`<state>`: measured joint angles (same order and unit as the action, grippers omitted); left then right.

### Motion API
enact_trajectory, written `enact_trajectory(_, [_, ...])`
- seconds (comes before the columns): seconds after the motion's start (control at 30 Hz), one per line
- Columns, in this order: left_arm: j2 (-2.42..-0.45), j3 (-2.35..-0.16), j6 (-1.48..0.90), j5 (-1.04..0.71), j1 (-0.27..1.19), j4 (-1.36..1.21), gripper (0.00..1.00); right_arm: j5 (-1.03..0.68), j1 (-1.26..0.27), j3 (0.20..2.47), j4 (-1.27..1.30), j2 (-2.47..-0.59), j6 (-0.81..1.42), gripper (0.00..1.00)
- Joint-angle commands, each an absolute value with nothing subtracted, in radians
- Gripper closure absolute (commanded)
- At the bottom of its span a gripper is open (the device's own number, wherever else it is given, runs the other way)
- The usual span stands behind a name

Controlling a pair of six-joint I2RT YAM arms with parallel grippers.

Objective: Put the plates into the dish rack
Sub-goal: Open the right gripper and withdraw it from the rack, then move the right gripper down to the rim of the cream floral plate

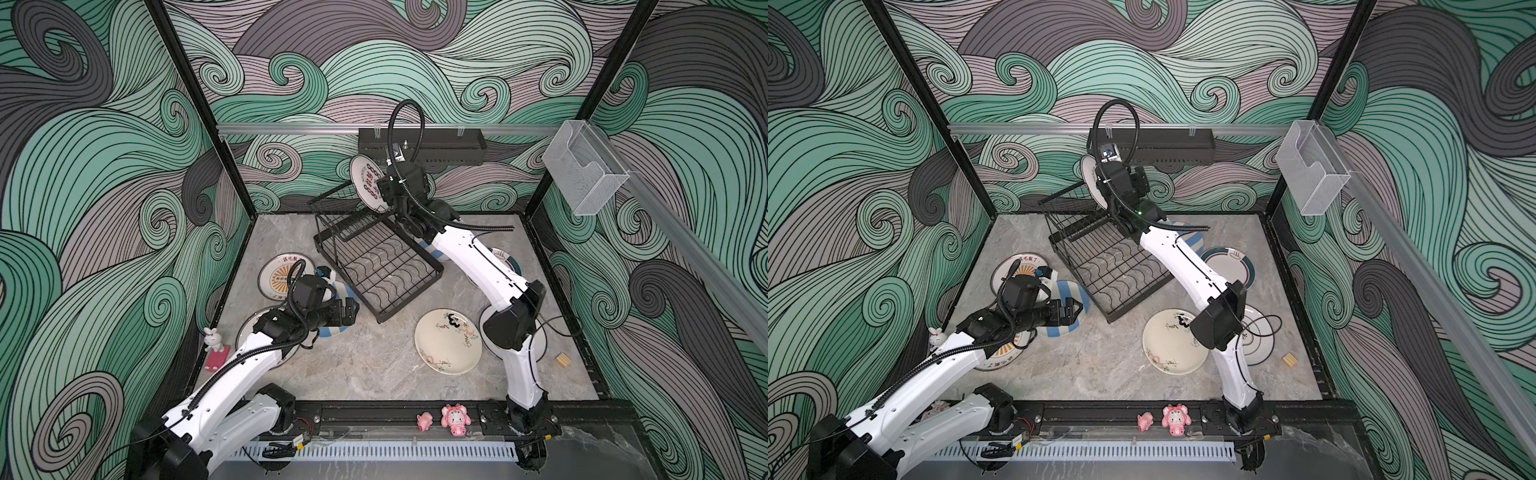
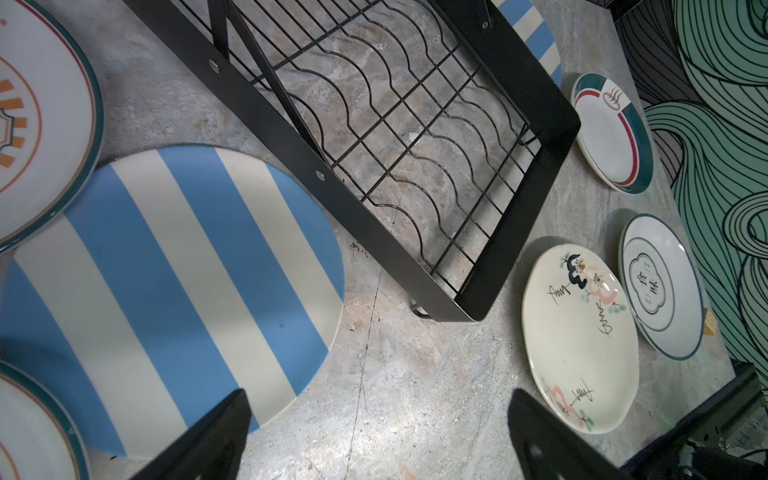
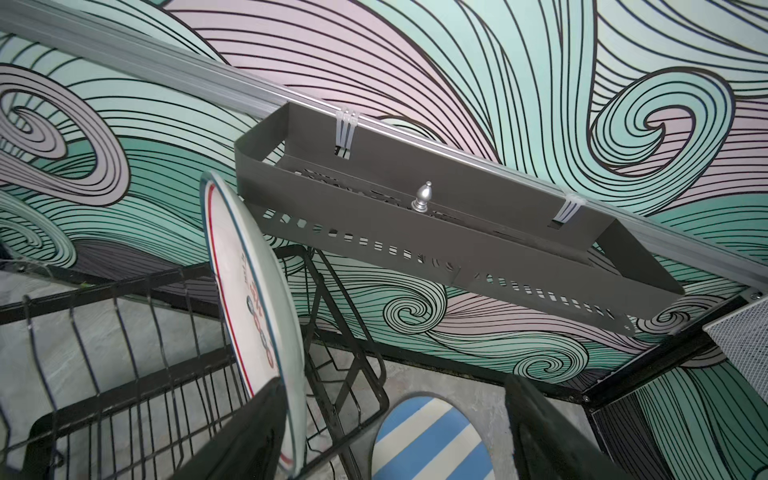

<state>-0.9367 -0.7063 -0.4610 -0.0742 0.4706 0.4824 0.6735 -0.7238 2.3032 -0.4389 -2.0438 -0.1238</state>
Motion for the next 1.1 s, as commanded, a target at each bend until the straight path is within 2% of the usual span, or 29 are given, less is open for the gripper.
enact_trajectory(0.0, [-0.913,-0.763,-0.446,-0.022,0.471,0.539,0.01,0.533,-0.691,2.212,-0.509,-1.88,-0.07,0.15])
enact_trajectory(0.2, [-0.902,-0.775,-0.447,-0.008,0.469,0.553,0.01,0.295,-0.625,1.794,-0.539,-1.568,0.032,0.09])
enact_trajectory(0.4, [-0.927,-0.769,-0.45,-0.036,0.468,0.527,0.01,0.149,-0.541,1.321,-0.537,-1.232,0.165,0.05])
enact_trajectory(0.47, [-0.933,-0.769,-0.453,-0.057,0.468,0.519,0.01,0.116,-0.525,1.212,-0.583,-1.171,0.193,0.04])
enact_trajectory(0.63, [-0.93,-0.734,-0.46,-0.102,0.468,0.479,0.01,0.103,-0.512,0.979,-0.676,-1.071,0.271,0.03])
enact_trajectory(0.83, [-0.911,-0.692,-0.491,-0.141,0.468,0.494,0.01,0.094,-0.488,0.813,-0.734,-0.966,0.369,0.03])
enact_trajectory(1.07, [-0.874,-0.582,-0.548,-0.213,0.469,0.436,0.01,0.064,-0.448,0.71,-0.722,-1.002,0.412,0.03])
